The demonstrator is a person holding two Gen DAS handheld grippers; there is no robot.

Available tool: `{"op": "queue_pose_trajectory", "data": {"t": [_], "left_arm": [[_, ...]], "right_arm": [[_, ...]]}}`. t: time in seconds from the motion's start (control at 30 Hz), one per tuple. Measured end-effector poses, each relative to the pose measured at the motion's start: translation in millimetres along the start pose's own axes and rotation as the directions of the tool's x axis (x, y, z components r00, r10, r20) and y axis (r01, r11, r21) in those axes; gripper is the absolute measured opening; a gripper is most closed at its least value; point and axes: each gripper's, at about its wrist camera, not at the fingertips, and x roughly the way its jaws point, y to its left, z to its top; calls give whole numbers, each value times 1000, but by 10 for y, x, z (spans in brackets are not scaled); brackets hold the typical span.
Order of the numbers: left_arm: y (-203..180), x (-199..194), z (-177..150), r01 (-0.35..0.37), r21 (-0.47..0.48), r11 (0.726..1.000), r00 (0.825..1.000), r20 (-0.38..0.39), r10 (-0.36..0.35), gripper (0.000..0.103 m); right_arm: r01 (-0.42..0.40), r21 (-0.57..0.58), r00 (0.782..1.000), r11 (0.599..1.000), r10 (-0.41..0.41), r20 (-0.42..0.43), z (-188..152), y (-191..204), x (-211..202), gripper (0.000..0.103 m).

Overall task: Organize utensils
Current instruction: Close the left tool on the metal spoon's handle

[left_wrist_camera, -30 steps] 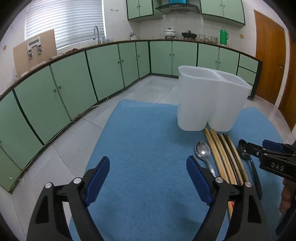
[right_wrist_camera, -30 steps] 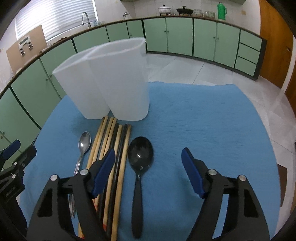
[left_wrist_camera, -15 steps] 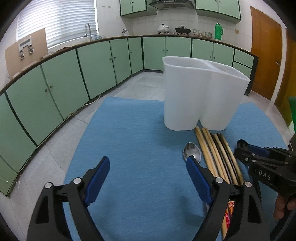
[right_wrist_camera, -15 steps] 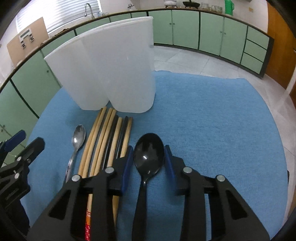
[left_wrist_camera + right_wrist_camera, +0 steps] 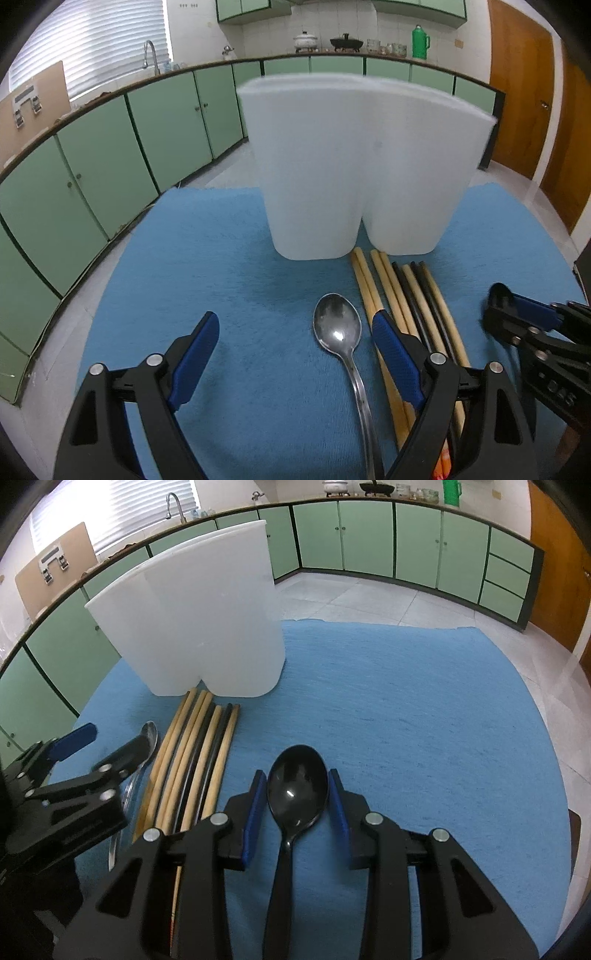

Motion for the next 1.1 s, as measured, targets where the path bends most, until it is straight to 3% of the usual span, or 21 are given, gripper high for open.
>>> {"op": "queue_pose_trajectory", "data": {"t": [0.2,0.37,0.47,0.53,0.57,0.63,0.7,0.8,0.93,1.1], "left_arm": [[92,166,79,21,-32,999,998,-63,-23,83],[107,182,104,33,-30,999,997,-69,-35,80],[56,192,137,43,-26,999,996,-72,-45,72],[13,181,151,58,-20,998,996,-72,-59,61],[-31,176,171,67,-18,998,995,-72,-68,57],[-70,163,197,92,-8,996,993,-70,-92,39],[-110,154,205,107,3,994,992,-65,-107,29],[-143,143,209,116,15,993,992,-56,-115,29],[11,18,71,180,-15,983,984,-1,-180,28],[163,-338,3,226,-4,974,963,153,-223,28]], "right_arm": [[7,-13,1000,1000,-6,11,-78,59,14,33],[7,-24,1000,1000,-7,2,-75,105,18,33],[-6,-26,1000,1000,6,-21,-22,130,29,41],[1,-21,1000,1000,-2,-30,25,134,35,46],[7,-28,999,1000,-8,-41,40,135,54,45],[18,-41,999,999,-20,-46,60,150,70,34],[10,-34,999,999,-12,-53,80,141,70,33],[-5,-6,999,1000,4,-46,62,110,40,33],[-50,7,998,999,49,32,24,60,-112,33],[-85,-25,982,996,88,167,-1,50,-394,33]]}}
